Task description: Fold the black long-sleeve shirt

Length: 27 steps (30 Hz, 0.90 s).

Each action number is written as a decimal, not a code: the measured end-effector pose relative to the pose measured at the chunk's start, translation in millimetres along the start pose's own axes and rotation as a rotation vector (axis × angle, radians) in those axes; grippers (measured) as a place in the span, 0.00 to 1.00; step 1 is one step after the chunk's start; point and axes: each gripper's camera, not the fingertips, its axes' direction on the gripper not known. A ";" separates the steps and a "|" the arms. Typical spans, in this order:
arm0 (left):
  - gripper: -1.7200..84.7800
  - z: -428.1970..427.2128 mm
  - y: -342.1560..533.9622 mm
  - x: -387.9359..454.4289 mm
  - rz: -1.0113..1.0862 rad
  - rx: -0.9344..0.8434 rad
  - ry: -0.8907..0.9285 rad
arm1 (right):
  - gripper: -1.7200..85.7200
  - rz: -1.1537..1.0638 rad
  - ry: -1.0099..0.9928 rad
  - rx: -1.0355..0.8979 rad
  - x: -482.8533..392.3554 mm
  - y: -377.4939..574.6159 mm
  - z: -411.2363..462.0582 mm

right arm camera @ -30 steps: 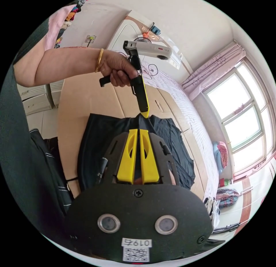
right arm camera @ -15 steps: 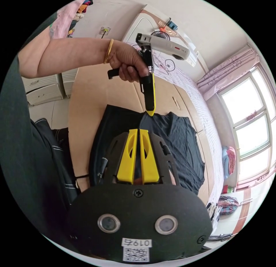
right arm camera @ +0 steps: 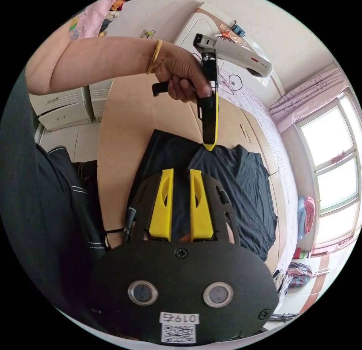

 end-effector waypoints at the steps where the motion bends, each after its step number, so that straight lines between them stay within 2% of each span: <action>1: 0.04 0.5 -5.5 3.8 -0.001 -0.004 -0.003 | 0.10 0.012 -0.013 0.013 5.2 6.6 -2.3; 7: 0.03 -4.1 -28.5 18.6 -0.030 -0.017 -0.043 | 0.09 0.160 -0.089 0.111 54.7 67.7 -24.2; 9: 0.03 -6.4 -34.2 21.6 -0.059 -0.019 -0.067 | 0.08 0.232 -0.043 0.095 73.7 93.2 -27.2; 13: 0.03 -15.1 -51.3 37.2 -0.118 0.017 -0.121 | 0.02 0.469 0.214 0.027 125.9 167.5 -31.1; 17: 0.03 -21.1 -93.5 76.1 -0.038 0.149 -0.032 | 0.02 0.621 0.433 -0.149 177.2 235.4 -16.1; 22: 0.03 1.1 -177.7 117.8 0.081 0.205 0.115 | 0.04 0.552 0.516 -0.261 210.1 272.3 23.5; 27: 0.04 22.0 -284.5 133.6 0.132 0.236 0.091 | 0.08 0.422 0.500 -0.291 220.9 284.0 58.6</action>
